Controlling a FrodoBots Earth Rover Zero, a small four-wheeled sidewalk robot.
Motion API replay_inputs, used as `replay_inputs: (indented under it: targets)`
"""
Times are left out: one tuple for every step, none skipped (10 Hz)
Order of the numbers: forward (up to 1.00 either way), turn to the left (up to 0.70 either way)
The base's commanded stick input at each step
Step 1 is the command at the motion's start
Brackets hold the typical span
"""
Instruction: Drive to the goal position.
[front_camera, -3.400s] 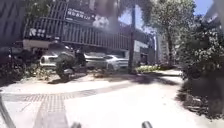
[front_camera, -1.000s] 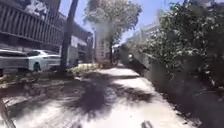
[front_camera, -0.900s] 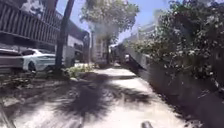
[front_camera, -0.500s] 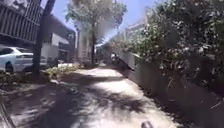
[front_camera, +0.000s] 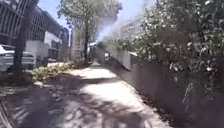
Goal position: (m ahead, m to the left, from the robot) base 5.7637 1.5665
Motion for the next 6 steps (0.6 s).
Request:
replay_inputs:
  targets:
    - [0.7, 0.0]
    - [0.7, 0.07]
    - [0.7, 0.14]
    - [0.7, 0.14]
    - [0.7, 0.14]
    - [0.7, 0.14]
